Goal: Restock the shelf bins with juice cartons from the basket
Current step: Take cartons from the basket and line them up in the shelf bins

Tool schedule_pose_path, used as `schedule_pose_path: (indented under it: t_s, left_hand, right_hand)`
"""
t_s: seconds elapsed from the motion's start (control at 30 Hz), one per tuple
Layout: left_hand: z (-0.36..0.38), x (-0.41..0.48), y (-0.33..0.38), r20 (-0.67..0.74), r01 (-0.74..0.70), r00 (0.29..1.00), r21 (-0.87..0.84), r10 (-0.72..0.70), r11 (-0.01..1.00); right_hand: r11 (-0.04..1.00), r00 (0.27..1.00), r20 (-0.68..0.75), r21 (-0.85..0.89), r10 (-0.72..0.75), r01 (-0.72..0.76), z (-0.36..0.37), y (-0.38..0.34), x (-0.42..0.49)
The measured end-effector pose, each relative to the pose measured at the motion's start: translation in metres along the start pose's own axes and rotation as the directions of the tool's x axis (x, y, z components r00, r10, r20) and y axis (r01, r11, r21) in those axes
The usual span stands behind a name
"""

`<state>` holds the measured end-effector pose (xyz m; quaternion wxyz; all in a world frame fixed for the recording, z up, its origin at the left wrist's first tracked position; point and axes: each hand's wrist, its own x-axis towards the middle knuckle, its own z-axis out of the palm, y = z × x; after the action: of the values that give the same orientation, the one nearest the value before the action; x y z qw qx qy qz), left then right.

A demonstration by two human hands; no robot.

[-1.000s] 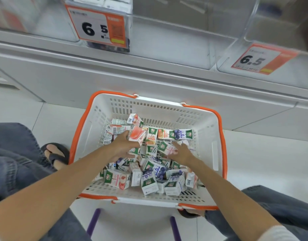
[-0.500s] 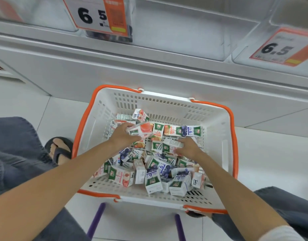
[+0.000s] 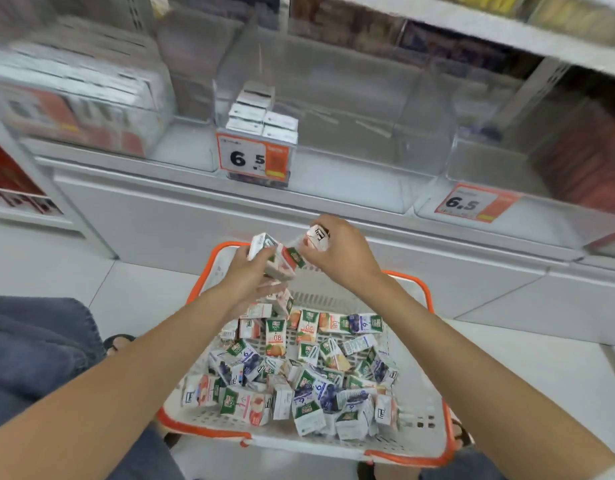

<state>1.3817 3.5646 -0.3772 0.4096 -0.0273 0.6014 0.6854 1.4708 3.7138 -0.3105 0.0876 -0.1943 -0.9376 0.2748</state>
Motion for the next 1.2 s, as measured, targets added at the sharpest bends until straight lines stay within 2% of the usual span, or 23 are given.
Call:
schedule_pose_path:
  t_s: [0.03,0.1,0.27,0.3,0.4,0.5,0.57,0.67,0.7,0.77,0.83,0.93,1.0,1.07,1.13,1.2]
  left_hand:
    - [-0.003,-0.004,0.011,0.012,0.009,1.000,-0.052,-0.009,0.999]
    - [-0.010,-0.013,0.031,0.018,-0.014,1.000,-0.025,0.014,1.000]
    - [-0.016,-0.030,0.061,0.043,-0.086,0.995,-0.023,0.087,0.996]
    - [-0.018,-0.032,0.065,0.050,-0.091,0.995,-0.021,0.092,0.996]
    - [-0.022,-0.037,0.073,0.146,-0.065,0.986,-0.071,0.075,0.995]
    - [-0.022,-0.042,0.077,0.280,-0.007,0.959,-0.160,0.052,0.987]
    - [-0.021,-0.040,0.079,0.311,0.001,0.948,-0.225,0.071,0.974]
    - [-0.020,-0.037,0.083,0.295,0.008,0.952,-0.292,0.082,0.956]
    - [-0.019,-0.035,0.085,0.306,0.011,0.949,-0.291,0.083,0.957]
    - [-0.017,-0.036,0.088,0.343,-0.002,0.934,-0.266,0.097,0.964]
    - [-0.021,-0.038,0.093,0.360,-0.009,0.926,-0.276,0.112,0.961]
    - [-0.037,-0.040,0.106,0.381,0.036,0.920,-0.311,0.089,0.950]
    - [-0.043,-0.047,0.119,0.454,0.051,0.889,-0.210,0.051,0.976]
    - [-0.044,-0.056,0.130,0.520,-0.037,0.853,-0.009,0.036,0.999]
    - [-0.045,-0.064,0.140,0.514,-0.119,0.857,0.148,0.026,0.982]
    - [-0.052,-0.070,0.148,0.484,-0.152,0.875,0.225,0.025,0.962]
  right_hand:
    - [0.999,0.999,-0.034,0.028,-0.043,0.044,0.000,-0.010,-0.002]
    - [0.988,0.995,-0.067,0.128,-0.074,0.082,0.000,-0.026,-0.006]
    - [0.942,0.969,0.180,0.317,-0.172,0.108,-0.003,-0.049,-0.008]
    - [0.924,0.963,0.190,0.366,-0.189,0.109,-0.004,-0.053,-0.007]
    - [0.869,0.983,0.104,0.487,-0.153,0.084,-0.007,-0.063,-0.004]
    - [0.826,0.980,0.099,0.557,-0.172,0.089,-0.013,-0.065,-0.001]
    - [0.769,0.983,0.063,0.632,-0.175,0.096,-0.018,-0.067,0.003]
    - [0.769,0.990,-0.138,0.632,-0.008,0.095,-0.023,-0.071,0.015]
    - [0.790,0.987,-0.152,0.611,0.054,0.051,-0.022,-0.072,0.019]
    - [0.790,0.986,-0.026,0.601,0.167,-0.118,-0.019,-0.074,0.027]
    - [0.706,0.965,0.131,0.661,0.225,-0.254,-0.018,-0.074,0.032]
    - [0.671,0.983,0.142,0.718,0.119,-0.185,-0.026,-0.077,0.032]
    - [0.678,0.991,0.136,0.727,0.005,-0.104,-0.032,-0.083,0.032]
    - [0.731,0.983,0.152,0.682,-0.105,-0.027,-0.037,-0.094,0.034]
    - [0.801,0.971,0.165,0.598,-0.176,0.044,-0.040,-0.109,0.039]
    - [0.835,0.964,0.160,0.542,-0.214,0.095,-0.043,-0.123,0.043]
